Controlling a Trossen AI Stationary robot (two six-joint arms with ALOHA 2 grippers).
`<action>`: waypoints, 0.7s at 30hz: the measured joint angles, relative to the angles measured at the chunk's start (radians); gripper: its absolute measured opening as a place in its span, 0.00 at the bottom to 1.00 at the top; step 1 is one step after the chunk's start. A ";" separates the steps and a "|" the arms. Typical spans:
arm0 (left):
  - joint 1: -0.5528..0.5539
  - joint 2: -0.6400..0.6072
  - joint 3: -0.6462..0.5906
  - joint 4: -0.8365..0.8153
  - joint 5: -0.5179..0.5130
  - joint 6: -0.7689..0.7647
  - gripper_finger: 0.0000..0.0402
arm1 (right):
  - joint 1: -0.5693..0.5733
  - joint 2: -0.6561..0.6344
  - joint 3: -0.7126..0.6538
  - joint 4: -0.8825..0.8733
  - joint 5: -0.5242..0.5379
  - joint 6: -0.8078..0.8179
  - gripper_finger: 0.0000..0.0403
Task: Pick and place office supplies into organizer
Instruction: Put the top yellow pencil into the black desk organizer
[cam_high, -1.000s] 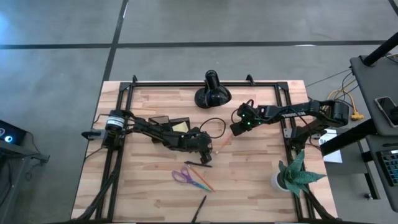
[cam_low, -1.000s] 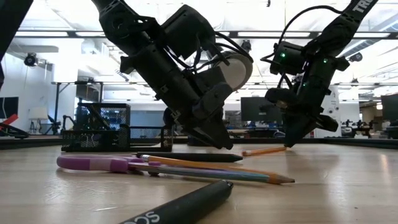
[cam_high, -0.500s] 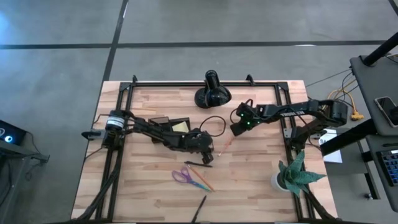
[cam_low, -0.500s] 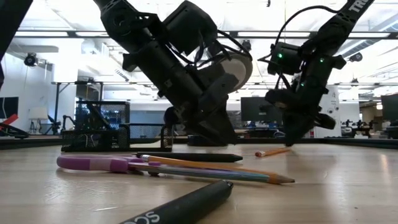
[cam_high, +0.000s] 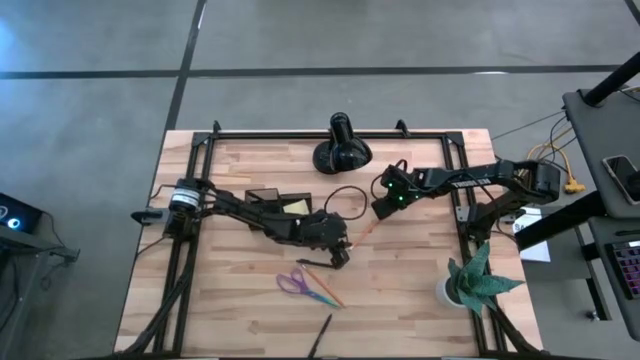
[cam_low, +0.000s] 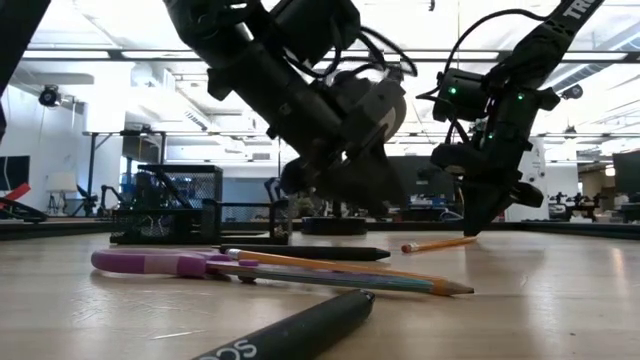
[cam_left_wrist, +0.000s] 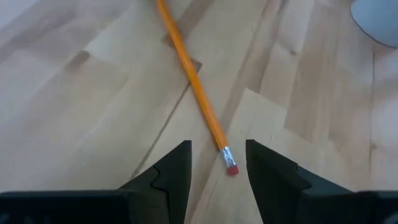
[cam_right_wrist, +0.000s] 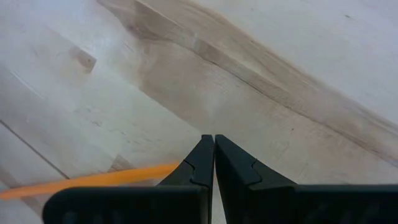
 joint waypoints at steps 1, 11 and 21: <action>-0.002 0.000 0.000 -0.001 0.000 -0.014 0.33 | 0.000 0.000 0.000 0.000 0.000 0.000 0.02; -0.043 0.000 0.172 -0.255 -0.102 0.122 0.33 | 0.000 0.000 0.000 0.001 0.000 -0.011 0.02; -0.063 0.091 0.213 -0.269 -0.112 -0.065 0.33 | 0.002 -0.002 -0.004 -0.015 0.003 -0.023 0.02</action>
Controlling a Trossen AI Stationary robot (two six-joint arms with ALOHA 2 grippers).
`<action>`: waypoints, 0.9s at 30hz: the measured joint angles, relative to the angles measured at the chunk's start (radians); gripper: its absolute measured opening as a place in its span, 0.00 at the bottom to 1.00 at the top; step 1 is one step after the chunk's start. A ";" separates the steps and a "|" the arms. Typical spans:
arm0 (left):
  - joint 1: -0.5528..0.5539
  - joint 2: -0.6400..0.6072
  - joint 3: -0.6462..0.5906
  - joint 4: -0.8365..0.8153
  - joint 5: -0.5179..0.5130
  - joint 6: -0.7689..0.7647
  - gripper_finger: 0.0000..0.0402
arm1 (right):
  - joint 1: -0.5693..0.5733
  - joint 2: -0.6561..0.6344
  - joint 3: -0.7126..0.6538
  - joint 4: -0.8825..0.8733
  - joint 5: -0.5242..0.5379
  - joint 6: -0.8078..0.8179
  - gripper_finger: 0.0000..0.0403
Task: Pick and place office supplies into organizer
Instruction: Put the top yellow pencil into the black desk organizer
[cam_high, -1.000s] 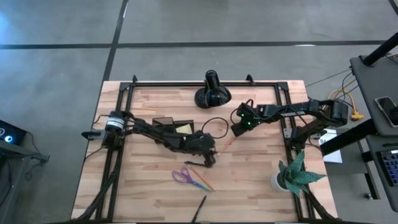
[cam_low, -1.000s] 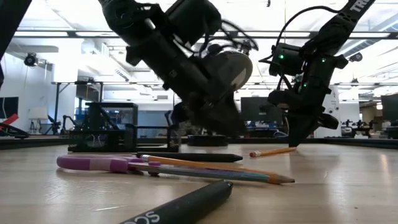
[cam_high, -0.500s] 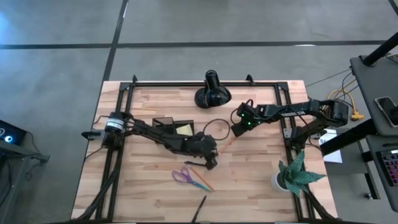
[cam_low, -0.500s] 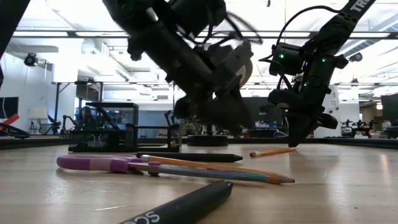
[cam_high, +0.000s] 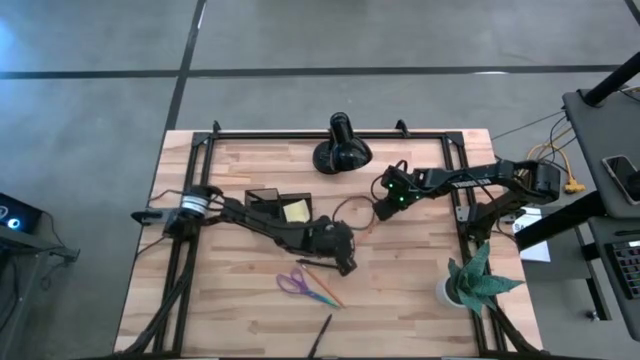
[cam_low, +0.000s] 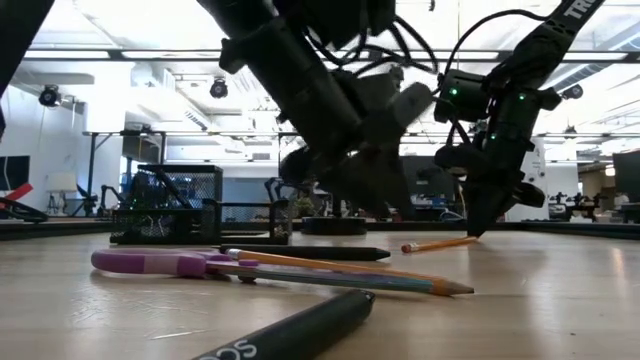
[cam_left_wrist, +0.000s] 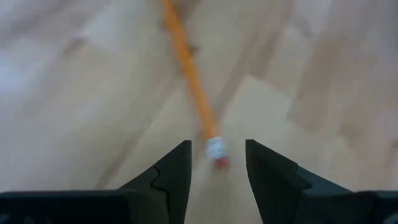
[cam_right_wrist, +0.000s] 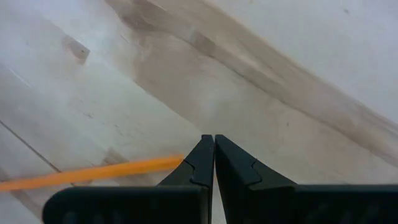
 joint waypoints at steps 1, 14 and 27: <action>-0.006 0.013 0.012 0.015 0.003 0.001 0.33 | 0.000 0.000 0.000 -0.003 0.000 -0.001 0.02; -0.021 0.073 0.086 -0.044 -0.043 -0.003 0.33 | 0.022 -0.018 -0.013 -0.034 0.001 -0.007 0.02; -0.017 0.073 0.060 -0.043 -0.035 -0.003 0.33 | 0.022 -0.020 -0.017 -0.027 0.003 -0.007 0.02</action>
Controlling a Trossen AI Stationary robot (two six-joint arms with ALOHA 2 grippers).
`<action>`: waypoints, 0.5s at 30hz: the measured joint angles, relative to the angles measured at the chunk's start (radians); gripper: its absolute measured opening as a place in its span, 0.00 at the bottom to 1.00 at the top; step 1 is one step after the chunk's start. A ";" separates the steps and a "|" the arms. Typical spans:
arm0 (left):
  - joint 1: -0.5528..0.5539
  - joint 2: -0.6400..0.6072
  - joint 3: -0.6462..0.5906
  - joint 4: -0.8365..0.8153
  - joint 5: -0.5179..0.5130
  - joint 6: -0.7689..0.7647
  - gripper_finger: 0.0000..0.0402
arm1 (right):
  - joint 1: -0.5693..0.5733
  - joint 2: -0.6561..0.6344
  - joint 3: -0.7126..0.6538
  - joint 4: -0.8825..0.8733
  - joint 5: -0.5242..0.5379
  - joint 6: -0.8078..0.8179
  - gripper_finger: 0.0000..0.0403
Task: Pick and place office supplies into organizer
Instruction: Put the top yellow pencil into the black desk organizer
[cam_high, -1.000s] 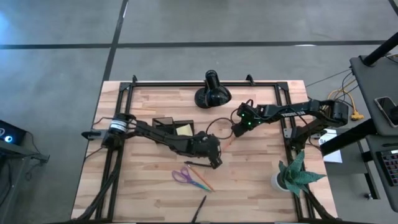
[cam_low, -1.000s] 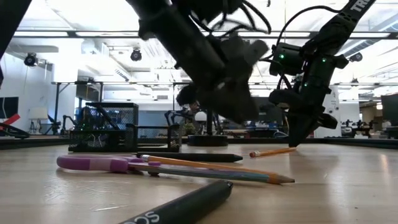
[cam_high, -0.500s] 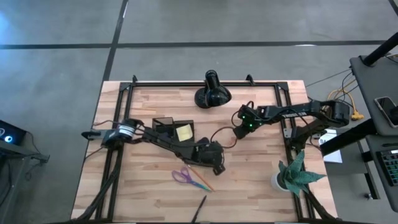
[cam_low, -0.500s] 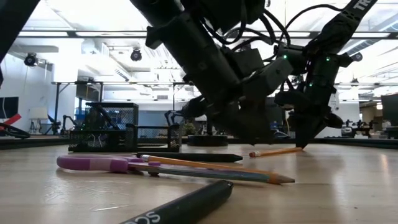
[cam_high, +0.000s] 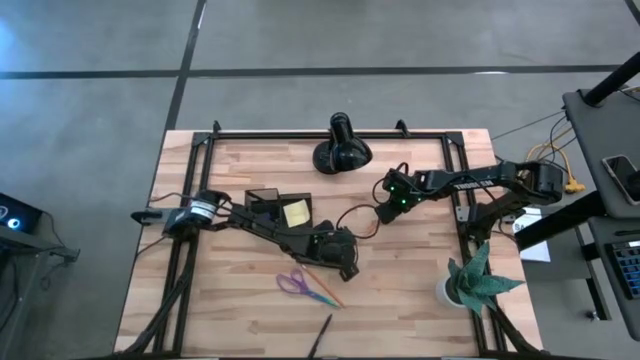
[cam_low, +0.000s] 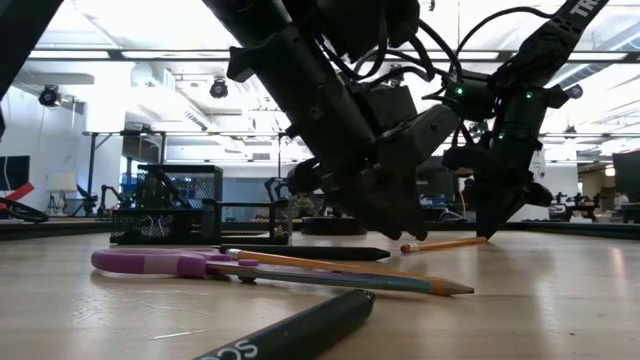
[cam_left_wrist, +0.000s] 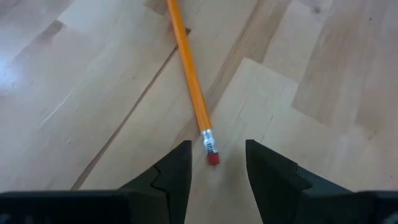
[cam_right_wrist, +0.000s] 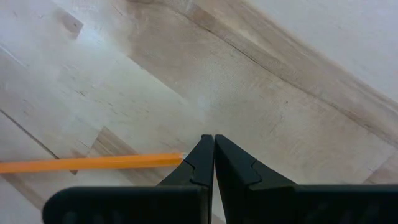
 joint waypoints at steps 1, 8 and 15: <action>0.001 0.000 -0.002 -0.001 0.000 0.000 0.33 | 0.000 0.000 0.000 0.000 0.000 0.000 0.02; 0.016 0.000 -0.014 0.026 0.003 0.000 0.33 | 0.000 0.000 0.000 0.002 -0.001 0.001 0.02; 0.031 0.000 -0.014 0.034 0.018 0.000 0.33 | 0.000 -0.020 0.000 0.008 -0.002 0.003 0.02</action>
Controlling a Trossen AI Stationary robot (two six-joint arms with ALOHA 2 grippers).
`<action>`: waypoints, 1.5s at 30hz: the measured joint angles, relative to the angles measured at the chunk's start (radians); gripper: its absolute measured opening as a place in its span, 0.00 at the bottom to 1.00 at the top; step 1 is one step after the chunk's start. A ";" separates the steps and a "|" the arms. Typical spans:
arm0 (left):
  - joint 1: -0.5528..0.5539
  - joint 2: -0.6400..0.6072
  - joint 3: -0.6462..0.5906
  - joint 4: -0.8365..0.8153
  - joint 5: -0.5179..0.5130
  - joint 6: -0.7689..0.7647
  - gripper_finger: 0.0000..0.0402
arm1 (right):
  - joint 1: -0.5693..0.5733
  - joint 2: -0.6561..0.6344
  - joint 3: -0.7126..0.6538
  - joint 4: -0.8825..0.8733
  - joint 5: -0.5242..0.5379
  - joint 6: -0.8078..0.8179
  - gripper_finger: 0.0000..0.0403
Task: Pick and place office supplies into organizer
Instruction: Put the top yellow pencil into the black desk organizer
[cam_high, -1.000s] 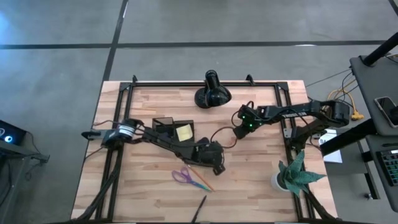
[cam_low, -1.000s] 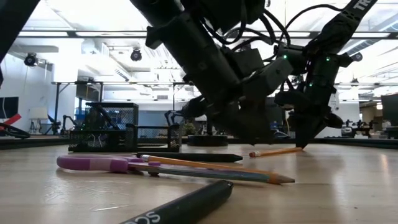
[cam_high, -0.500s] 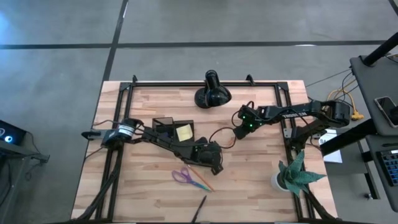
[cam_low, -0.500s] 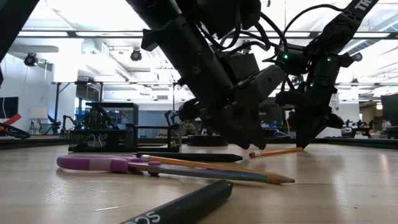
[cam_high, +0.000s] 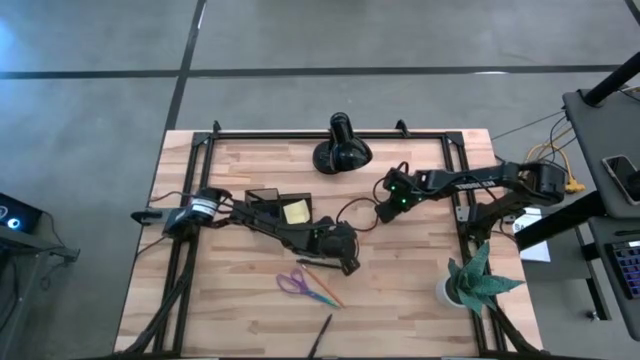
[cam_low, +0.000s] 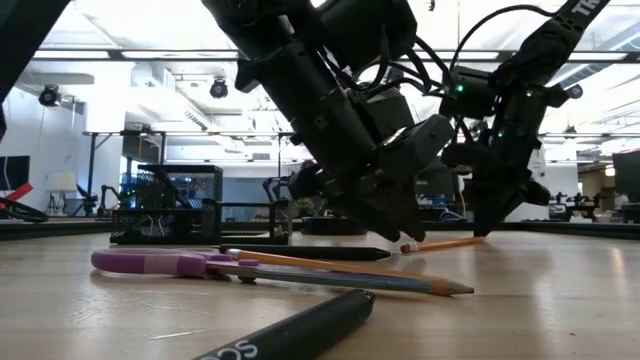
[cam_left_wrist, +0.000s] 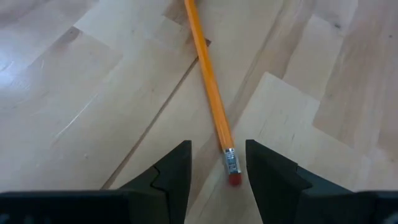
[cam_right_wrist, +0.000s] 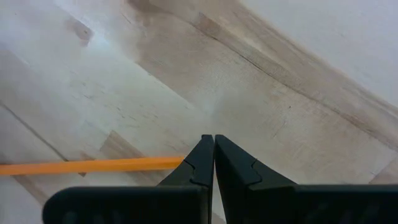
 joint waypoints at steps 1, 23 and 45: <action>0.001 0.000 0.000 0.002 0.005 0.000 0.33 | 0.000 -0.009 0.000 0.000 0.003 0.000 0.02; -0.001 0.028 0.006 0.051 0.036 0.000 0.33 | 0.000 -0.048 -0.018 0.001 -0.058 0.006 0.02; 0.007 0.029 0.006 0.051 0.037 0.000 0.33 | 0.000 -0.044 -0.033 0.000 -0.087 0.006 0.02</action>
